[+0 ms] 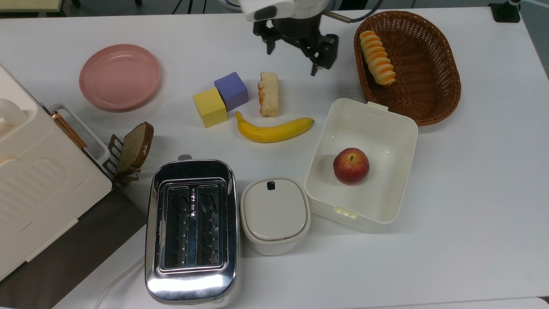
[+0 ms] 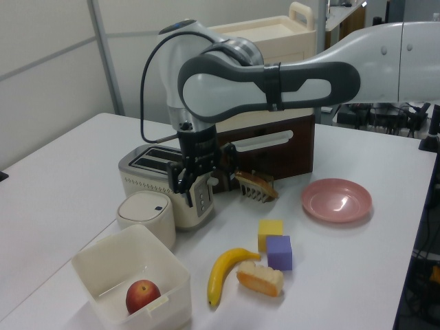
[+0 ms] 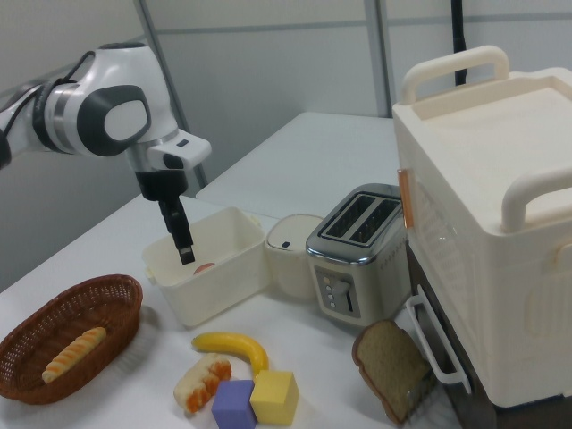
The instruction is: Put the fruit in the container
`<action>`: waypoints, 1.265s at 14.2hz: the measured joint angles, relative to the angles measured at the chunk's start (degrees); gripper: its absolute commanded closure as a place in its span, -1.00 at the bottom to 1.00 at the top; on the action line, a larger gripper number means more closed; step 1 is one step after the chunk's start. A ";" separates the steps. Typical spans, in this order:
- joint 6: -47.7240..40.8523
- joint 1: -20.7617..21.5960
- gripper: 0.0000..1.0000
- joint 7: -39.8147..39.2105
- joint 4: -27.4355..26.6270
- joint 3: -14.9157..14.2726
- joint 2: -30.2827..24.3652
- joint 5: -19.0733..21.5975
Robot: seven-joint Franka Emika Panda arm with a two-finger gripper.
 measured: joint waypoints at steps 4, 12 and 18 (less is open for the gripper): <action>-0.45 -2.78 -1.00 -2.68 -1.33 -0.03 -0.06 -0.04; 2.71 -5.87 -1.00 -35.45 -5.94 -0.04 0.91 -0.75; 5.24 -6.56 -1.00 -59.53 -8.26 -0.03 5.10 -4.69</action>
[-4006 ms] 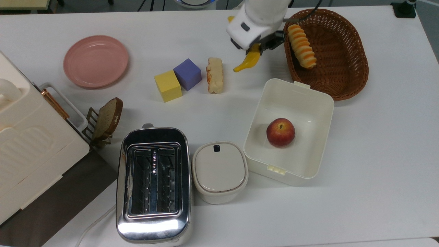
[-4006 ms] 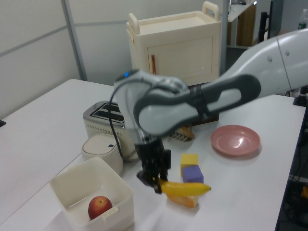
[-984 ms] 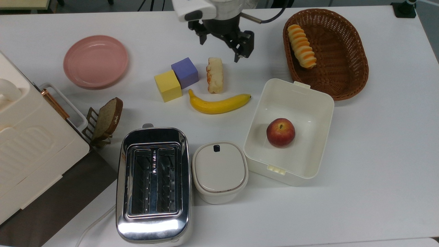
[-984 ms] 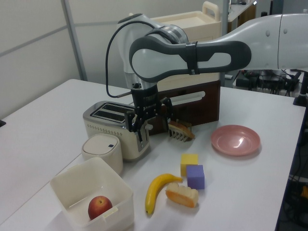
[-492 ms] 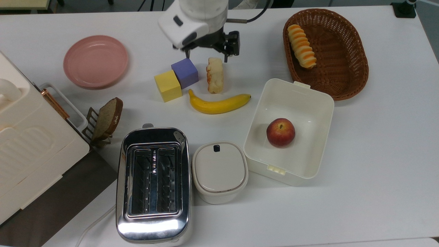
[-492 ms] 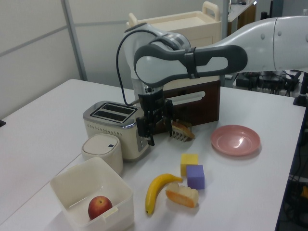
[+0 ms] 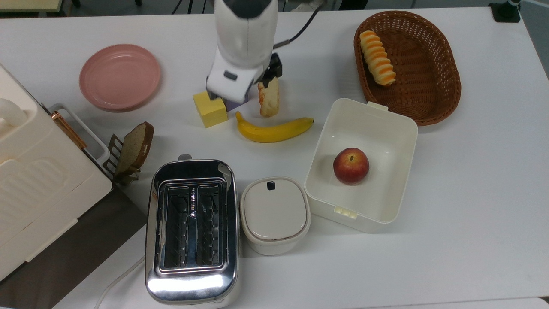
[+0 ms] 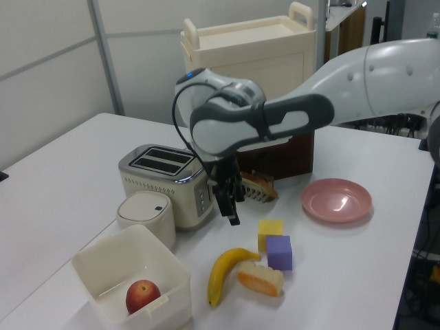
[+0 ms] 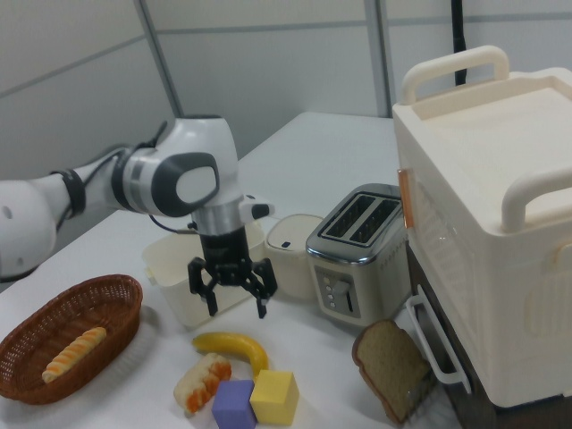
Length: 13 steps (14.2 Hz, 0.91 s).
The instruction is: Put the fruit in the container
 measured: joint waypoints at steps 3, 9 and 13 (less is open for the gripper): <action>5.57 -0.01 -1.00 -3.54 -1.17 0.11 3.88 -3.63; 15.57 0.48 -0.95 -7.41 -7.98 1.32 6.90 -9.84; 15.73 1.43 -0.64 -9.53 -7.80 1.77 7.03 -9.84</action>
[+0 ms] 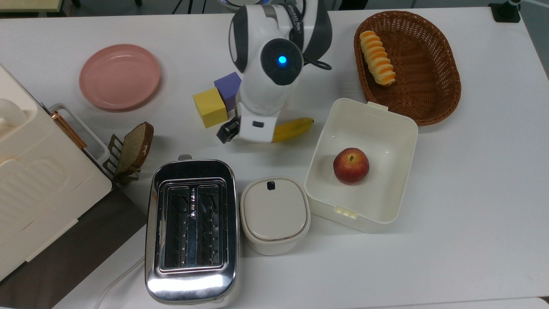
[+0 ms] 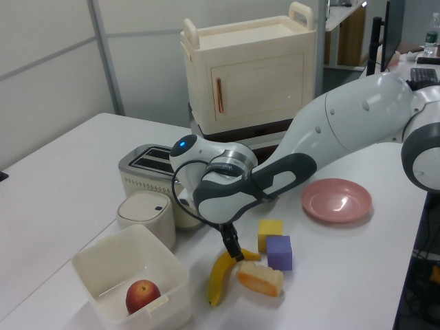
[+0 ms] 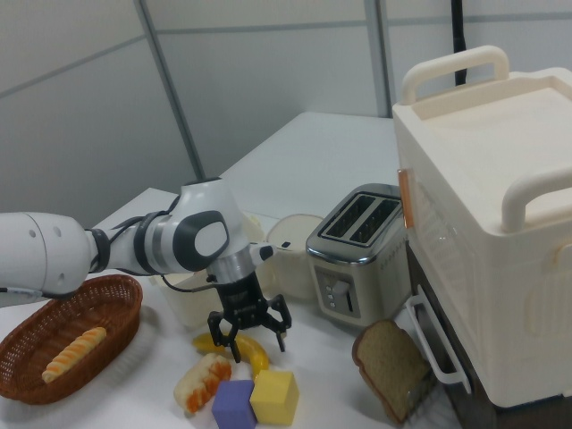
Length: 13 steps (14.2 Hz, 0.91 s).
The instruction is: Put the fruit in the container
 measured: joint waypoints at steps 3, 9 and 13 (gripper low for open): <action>0.00 2.29 -0.50 1.27 0.08 0.07 -0.02 0.01; 0.01 5.15 0.41 4.58 -0.04 0.08 0.16 0.01; 2.14 5.09 0.53 7.24 0.01 -0.06 0.24 0.00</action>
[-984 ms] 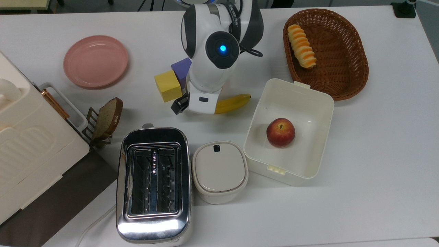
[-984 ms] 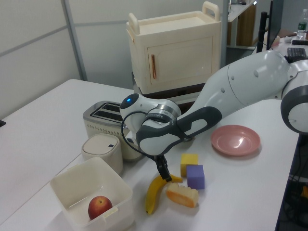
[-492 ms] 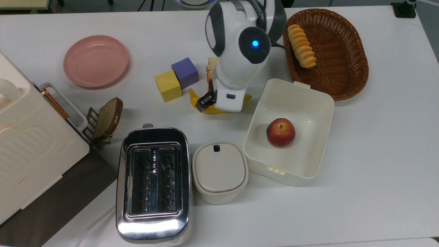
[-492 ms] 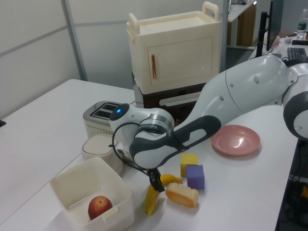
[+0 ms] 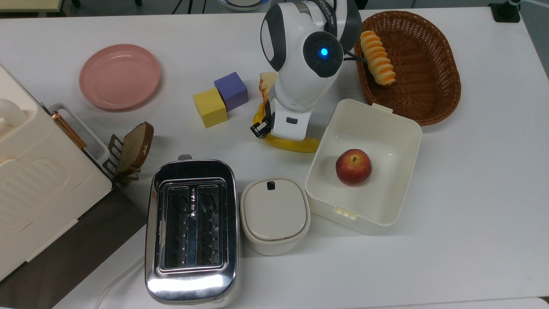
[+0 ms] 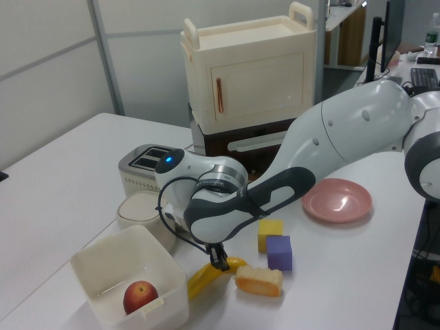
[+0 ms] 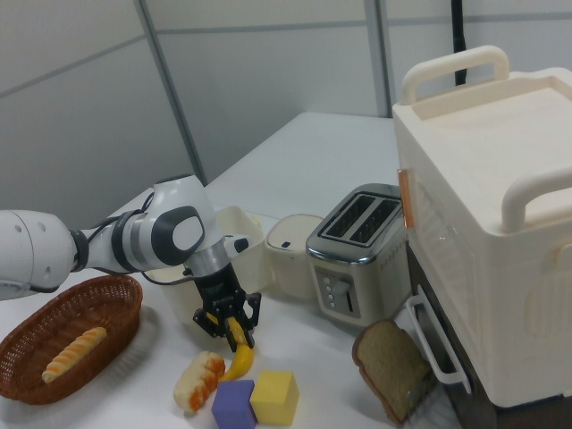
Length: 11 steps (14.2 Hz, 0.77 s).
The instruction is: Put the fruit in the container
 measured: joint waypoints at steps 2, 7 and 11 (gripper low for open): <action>0.42 -0.05 0.53 0.73 0.22 0.00 0.01 0.00; -8.06 -1.22 0.53 -6.45 5.97 -0.47 -2.44 0.90; -19.12 -3.43 0.53 -14.80 12.41 -0.60 -5.99 5.64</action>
